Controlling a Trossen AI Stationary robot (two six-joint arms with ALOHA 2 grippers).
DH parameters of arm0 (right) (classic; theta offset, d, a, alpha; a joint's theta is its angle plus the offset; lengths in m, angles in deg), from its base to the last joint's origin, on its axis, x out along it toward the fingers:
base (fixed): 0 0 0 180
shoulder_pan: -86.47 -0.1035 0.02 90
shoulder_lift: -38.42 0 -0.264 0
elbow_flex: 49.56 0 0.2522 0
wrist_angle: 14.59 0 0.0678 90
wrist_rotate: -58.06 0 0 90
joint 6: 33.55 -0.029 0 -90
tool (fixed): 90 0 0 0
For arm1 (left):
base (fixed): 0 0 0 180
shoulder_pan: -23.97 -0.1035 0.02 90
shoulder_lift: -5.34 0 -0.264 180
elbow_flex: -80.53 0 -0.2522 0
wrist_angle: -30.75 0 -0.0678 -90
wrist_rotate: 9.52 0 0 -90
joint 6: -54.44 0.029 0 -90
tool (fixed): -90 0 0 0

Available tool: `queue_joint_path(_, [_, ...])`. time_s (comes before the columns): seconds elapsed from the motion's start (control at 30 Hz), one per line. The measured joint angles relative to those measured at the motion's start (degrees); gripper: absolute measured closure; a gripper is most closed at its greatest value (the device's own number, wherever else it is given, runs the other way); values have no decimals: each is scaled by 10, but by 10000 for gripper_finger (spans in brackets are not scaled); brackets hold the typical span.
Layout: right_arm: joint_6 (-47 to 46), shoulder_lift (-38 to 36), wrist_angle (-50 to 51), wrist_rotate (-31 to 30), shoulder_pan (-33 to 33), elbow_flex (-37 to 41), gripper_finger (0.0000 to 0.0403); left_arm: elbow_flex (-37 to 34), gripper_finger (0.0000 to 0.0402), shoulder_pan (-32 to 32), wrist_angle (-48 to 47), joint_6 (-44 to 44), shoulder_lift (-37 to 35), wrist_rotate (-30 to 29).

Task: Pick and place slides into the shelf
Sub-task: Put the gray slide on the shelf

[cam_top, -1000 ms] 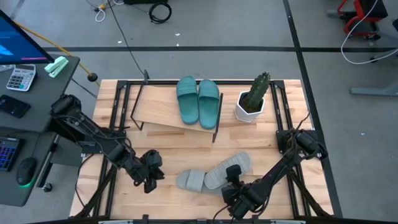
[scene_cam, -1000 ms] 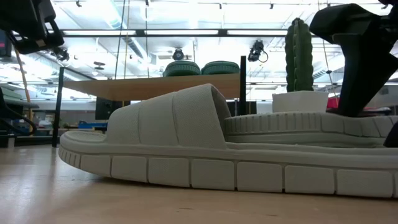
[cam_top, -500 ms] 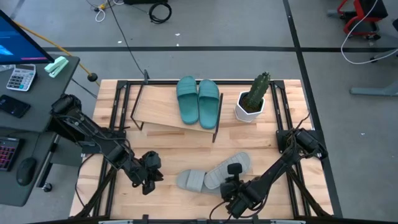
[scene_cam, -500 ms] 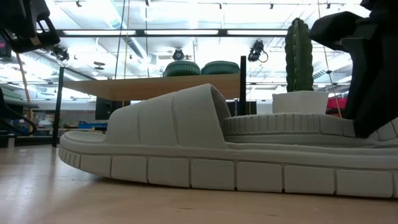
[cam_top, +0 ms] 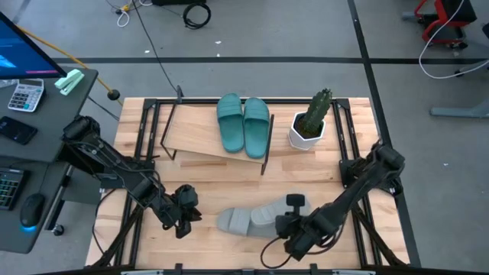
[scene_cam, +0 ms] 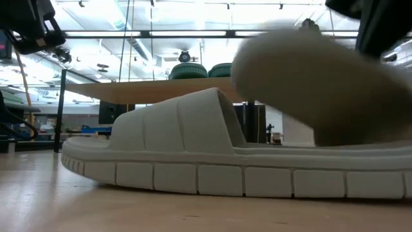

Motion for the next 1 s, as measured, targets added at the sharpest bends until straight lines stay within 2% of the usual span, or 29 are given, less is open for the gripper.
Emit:
queue_joint_path(0.27, [-41,-129,5,-24,0,0,402,0,326,0,1,1,0,-31])
queue_joint_path(0.5, [-96,-246,-83,-137,-1,-2,401,0,330,-2,4,2,0,-82])
queue_joint_path(0.6, [-95,-281,-147,-190,-1,-2,401,0,327,-2,13,2,0,-111])
queue_joint_path(0.73, [-59,-305,-235,-229,0,-2,401,0,323,-2,29,8,0,-157])
queue_joint_path(0.87, [-52,-305,-326,-228,11,-2,401,0,322,-2,69,50,0,-200])
queue_joint_path(1.0, [-29,-291,-428,-192,27,-2,401,0,322,-7,139,129,0,-222])
